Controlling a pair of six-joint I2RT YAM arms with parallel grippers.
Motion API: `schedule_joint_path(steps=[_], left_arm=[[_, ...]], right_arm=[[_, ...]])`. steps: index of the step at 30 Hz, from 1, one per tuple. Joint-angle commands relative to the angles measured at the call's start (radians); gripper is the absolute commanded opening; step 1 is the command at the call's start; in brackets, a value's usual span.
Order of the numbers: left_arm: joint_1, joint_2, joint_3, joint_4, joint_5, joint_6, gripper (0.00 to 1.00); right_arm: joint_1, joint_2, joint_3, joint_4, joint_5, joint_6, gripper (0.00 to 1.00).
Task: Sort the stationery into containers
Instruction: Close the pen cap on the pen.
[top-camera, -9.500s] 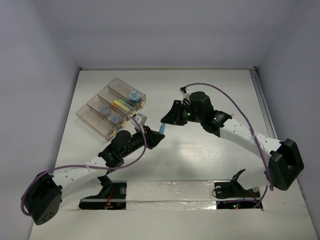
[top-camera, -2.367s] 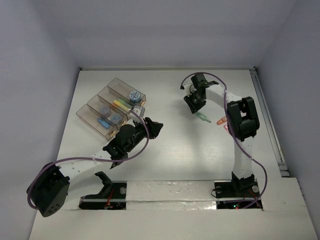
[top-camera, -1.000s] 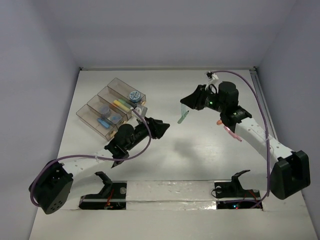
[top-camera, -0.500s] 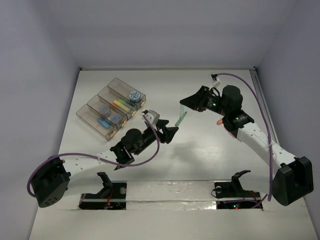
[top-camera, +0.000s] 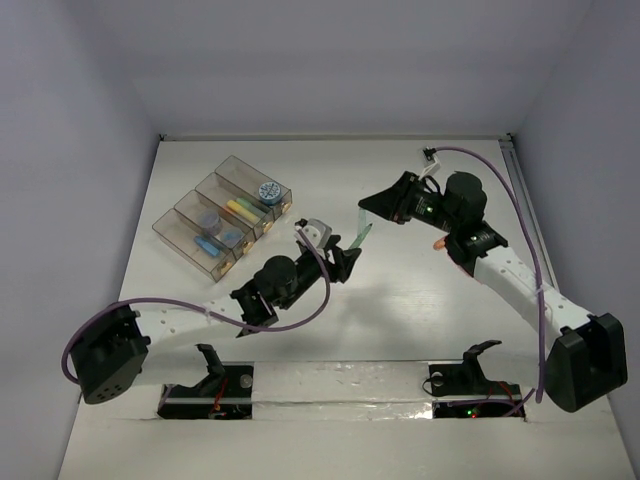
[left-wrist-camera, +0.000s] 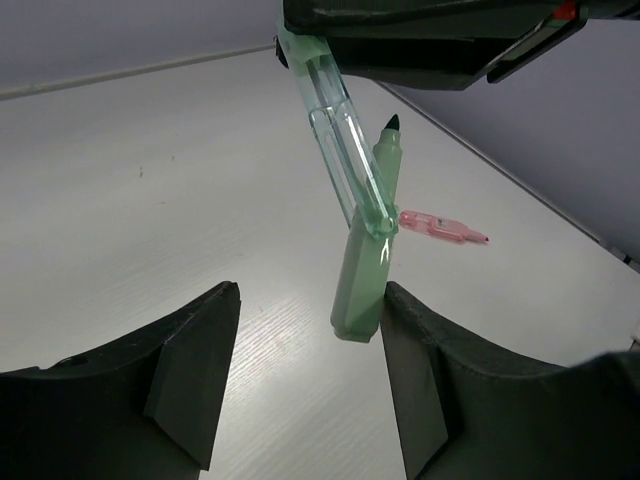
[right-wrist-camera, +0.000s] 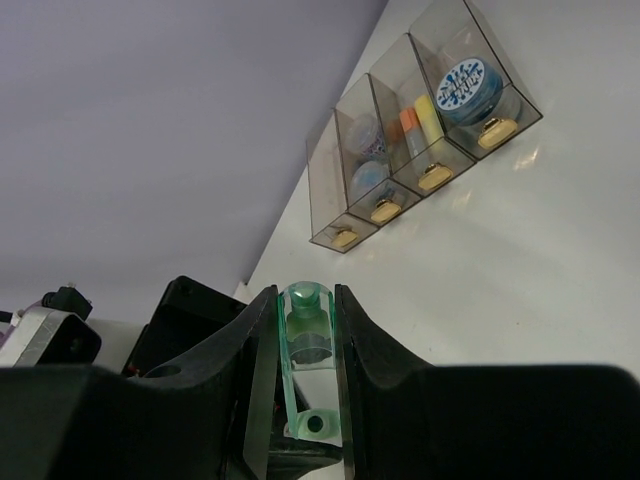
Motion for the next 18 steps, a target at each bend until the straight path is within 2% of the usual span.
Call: schedule_joint_path(steps=[1,7,8,14,18], left_arm=[[-0.017,0.006,0.056,0.043,-0.037,0.034,0.53],[-0.017,0.015,0.059,0.044,-0.054,0.029,0.42],[-0.017,0.015,0.059,0.044,-0.055,0.029,0.36],[-0.035,0.020,0.065,0.038,-0.100,0.022,0.17],[-0.035,0.023,0.065,0.043,-0.108,0.019,0.12]], right_arm=[[-0.002,-0.003,-0.020,0.094,-0.028,0.026,0.17],[-0.002,0.013,-0.040,0.126,-0.023,0.049,0.16],[-0.002,0.015,-0.043,0.131,-0.025,0.056,0.16],[-0.002,0.030,-0.064,0.192,-0.014,0.093,0.16],[-0.002,0.033,-0.069,0.203,0.006,0.107,0.16]])
